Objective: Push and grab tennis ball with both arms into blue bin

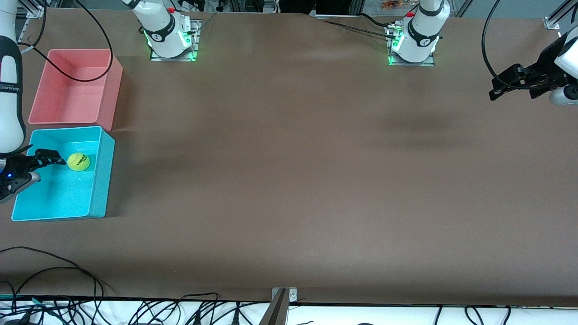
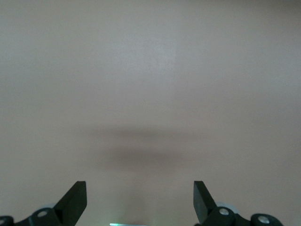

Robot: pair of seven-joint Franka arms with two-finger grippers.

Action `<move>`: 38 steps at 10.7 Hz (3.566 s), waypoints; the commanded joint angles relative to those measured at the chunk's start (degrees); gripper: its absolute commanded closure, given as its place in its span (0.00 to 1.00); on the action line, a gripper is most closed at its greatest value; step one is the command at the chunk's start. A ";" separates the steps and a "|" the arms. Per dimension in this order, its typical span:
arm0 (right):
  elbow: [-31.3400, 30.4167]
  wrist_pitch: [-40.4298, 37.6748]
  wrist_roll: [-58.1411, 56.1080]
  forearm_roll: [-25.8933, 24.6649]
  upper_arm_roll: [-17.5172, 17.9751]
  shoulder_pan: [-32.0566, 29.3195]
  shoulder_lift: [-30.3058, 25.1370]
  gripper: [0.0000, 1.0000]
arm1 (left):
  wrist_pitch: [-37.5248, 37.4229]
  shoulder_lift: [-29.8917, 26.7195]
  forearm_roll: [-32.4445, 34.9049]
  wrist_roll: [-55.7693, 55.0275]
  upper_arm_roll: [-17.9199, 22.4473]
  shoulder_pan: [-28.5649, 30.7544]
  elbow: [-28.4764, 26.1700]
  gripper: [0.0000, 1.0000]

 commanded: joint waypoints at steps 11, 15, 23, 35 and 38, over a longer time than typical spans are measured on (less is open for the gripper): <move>5.36 -23.76 51.10 -0.33 18.03 1.71 -15.55 0.00 | -1.32 0.76 0.97 0.22 -0.23 -0.21 1.89 0.00; -2.97 -22.56 51.37 -3.41 18.03 1.71 -23.98 0.00 | -1.32 0.76 0.89 0.39 -0.14 -0.13 1.98 0.00; -14.75 -15.89 51.55 -3.05 17.51 1.71 -34.18 0.00 | -1.14 0.76 0.80 0.39 -0.06 -0.04 1.98 0.00; -16.79 -10.25 57.89 -4.47 15.92 1.71 -34.19 0.00 | -1.23 0.85 0.62 0.39 -0.06 1.01 1.89 0.00; -16.88 -10.24 54.02 -4.28 15.84 1.62 -34.37 0.00 | -1.23 0.93 0.53 0.39 -0.06 1.19 1.89 0.00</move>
